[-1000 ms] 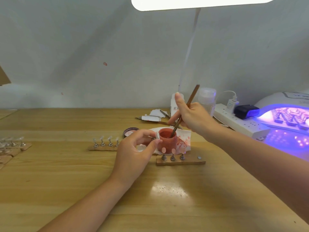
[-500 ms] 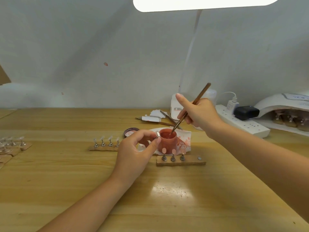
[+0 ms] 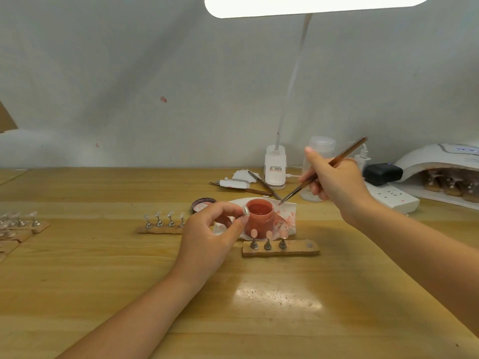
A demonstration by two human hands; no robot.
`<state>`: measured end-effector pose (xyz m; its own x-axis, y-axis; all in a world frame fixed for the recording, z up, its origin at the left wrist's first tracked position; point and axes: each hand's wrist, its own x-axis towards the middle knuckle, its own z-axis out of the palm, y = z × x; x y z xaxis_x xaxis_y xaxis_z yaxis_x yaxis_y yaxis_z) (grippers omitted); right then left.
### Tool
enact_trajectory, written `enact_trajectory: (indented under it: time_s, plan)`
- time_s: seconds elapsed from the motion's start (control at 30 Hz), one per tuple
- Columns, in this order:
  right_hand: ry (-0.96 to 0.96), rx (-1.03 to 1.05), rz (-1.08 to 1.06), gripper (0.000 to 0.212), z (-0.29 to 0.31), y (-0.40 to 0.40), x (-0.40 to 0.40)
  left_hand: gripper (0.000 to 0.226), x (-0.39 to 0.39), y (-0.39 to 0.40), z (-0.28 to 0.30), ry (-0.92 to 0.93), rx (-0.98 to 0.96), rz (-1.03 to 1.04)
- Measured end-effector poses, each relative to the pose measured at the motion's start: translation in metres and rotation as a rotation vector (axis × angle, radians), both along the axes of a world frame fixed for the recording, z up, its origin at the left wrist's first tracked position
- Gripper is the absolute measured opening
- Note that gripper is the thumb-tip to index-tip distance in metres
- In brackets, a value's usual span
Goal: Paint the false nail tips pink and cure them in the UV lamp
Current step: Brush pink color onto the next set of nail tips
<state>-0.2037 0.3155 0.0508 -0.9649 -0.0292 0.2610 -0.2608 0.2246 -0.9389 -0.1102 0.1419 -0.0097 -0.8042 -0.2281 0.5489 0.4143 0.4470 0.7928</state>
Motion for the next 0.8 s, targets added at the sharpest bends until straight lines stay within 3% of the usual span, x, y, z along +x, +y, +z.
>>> enact_trajectory:
  time_s: [0.17,0.4,0.8]
  plan:
    - [0.087,-0.223,0.109,0.045,-0.001,0.0,0.024,0.027,-0.001,0.0,0.0,-0.002,-0.004,-0.002]
    - [0.394,-0.209,0.311,0.033,-0.025,-0.014,0.062,0.029,-0.001,-0.001,0.0,-0.008,0.016,-0.008]
    - [0.435,-0.245,0.25,0.043,-0.036,-0.017,0.066,0.026,0.0,0.0,0.001,-0.003,0.027,-0.013]
